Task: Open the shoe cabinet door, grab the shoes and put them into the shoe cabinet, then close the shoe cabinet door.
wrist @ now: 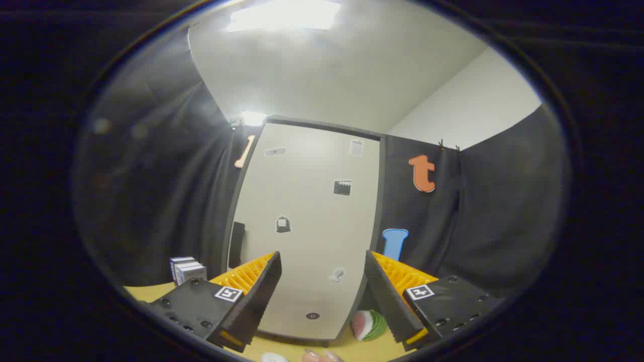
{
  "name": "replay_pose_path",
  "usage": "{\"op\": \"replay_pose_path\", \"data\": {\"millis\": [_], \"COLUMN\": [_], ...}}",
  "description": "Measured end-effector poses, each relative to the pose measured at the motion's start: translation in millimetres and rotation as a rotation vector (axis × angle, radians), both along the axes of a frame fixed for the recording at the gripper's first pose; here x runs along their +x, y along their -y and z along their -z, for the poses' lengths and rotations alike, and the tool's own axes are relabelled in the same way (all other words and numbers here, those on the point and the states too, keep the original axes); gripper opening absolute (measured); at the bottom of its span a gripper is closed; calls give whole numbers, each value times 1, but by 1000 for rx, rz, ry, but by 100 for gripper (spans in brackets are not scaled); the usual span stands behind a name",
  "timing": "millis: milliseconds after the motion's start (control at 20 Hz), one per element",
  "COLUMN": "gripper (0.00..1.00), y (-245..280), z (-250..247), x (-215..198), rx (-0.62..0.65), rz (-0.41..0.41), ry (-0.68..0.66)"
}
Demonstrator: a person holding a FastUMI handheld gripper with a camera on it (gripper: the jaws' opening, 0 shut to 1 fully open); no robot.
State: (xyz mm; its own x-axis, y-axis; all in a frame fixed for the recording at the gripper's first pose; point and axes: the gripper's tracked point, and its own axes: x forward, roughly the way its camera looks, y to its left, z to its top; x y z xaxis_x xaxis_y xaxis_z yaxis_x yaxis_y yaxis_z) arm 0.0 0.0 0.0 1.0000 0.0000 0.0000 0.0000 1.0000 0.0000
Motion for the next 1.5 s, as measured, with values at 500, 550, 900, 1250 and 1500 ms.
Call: {"op": "replay_pose_path", "data": {"millis": [500,550,900,1250,1500], "gripper": [100,100,100,100,100], "y": [-3,-8,-11,-27,-56], "z": [39,41,38,38,38], "x": [13,13,20,25,39], "rx": [91,91,108,123,122], "rz": [-66,-85,-84,-91,-50], "ry": [-197,-199,-183,-198,-191]}}
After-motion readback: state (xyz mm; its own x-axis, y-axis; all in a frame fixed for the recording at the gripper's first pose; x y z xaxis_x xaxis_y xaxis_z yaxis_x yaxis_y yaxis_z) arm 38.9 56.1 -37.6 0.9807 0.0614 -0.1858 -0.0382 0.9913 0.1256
